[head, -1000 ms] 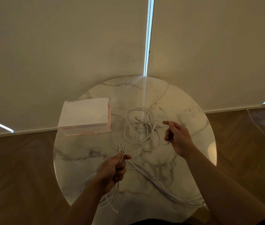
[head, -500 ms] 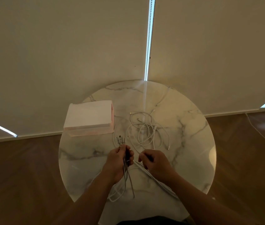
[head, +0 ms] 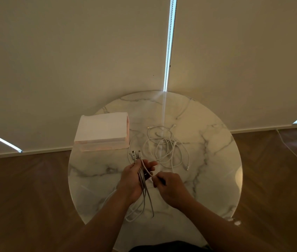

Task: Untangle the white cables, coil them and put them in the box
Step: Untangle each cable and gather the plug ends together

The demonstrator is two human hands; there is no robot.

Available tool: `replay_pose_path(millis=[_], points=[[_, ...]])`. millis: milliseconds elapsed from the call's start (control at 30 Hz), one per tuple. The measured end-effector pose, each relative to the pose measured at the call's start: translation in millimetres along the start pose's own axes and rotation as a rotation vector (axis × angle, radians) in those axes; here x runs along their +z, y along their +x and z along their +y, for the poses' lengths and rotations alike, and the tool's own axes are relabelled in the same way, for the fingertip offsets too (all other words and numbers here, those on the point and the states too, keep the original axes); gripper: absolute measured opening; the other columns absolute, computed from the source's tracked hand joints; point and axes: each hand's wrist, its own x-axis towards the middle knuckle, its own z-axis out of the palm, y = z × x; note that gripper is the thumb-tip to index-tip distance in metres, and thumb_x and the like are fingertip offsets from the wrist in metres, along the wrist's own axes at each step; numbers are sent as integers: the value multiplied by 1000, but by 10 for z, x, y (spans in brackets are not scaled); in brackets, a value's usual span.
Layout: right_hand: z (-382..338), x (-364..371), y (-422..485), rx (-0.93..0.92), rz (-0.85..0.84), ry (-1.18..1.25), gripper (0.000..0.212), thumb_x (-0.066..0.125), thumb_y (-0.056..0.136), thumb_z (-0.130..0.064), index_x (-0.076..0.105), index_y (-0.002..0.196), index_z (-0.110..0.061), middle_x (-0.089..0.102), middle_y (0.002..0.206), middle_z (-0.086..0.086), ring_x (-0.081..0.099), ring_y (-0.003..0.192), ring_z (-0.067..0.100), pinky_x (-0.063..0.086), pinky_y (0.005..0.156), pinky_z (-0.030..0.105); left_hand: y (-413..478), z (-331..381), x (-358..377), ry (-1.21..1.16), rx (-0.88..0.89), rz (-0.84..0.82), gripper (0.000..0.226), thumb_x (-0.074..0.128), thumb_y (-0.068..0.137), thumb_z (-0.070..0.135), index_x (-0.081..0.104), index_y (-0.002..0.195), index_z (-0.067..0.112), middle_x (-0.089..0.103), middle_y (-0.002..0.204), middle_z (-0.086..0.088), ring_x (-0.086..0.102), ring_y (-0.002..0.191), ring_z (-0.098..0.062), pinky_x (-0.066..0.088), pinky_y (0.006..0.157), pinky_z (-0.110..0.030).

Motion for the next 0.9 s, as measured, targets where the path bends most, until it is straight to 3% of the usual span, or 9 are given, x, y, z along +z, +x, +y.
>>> replay_pose_path(millis=[133,267,400,467,567,667,767,900], points=[[-8,-6,8,33,-19,-14,31,52,99,-24,58,69,-21,49,57,-13,52,55,-2,37,54,12,-2,-25,8,-65,-33,-30,35,32,106,23,56,94,1,73,94,-23,66,84,-31,52,81,-39],[-13,-9,20,43,-77,-70,32,50,100,-26,60,70,-20,51,60,-13,49,53,3,37,54,13,22,-61,8,-47,-44,-48,37,30,107,25,55,88,5,72,83,-19,64,80,-29,50,78,-39],[35,29,5,37,-58,-119,32,51,99,-31,62,72,-19,52,61,-11,48,54,6,35,53,14,73,-94,11,-13,-8,-57,36,31,106,25,50,80,8,56,65,-10,55,69,-25,46,73,-38],[73,20,-15,-37,-10,-241,33,50,98,-37,64,76,-17,55,63,-8,49,56,9,39,57,23,108,-91,3,63,62,-35,36,31,106,24,49,79,7,47,58,-5,51,65,-25,45,73,-38],[267,7,-41,-100,-17,-400,26,48,96,-32,69,93,-16,67,89,-1,58,85,17,43,79,29,153,-49,-8,94,140,5,35,32,106,23,49,79,9,39,53,-1,52,59,-23,47,70,-37],[425,21,-59,-32,53,-289,25,51,90,-22,71,102,-13,67,104,2,56,101,19,41,87,24,147,-28,-7,194,202,13,33,33,106,23,48,80,8,35,53,1,42,47,-17,43,55,-33],[327,-113,114,55,312,-45,13,62,90,-18,73,88,-11,67,85,3,58,75,13,42,72,24,91,-56,1,291,221,-61,31,34,106,21,46,81,8,33,52,2,28,43,-11,30,45,-26],[-105,-527,449,74,205,99,40,62,92,-35,68,70,-3,48,50,0,36,45,5,34,51,24,40,-108,17,372,161,-152,30,34,106,21,49,83,8,34,54,3,26,45,-10,27,45,-24]])
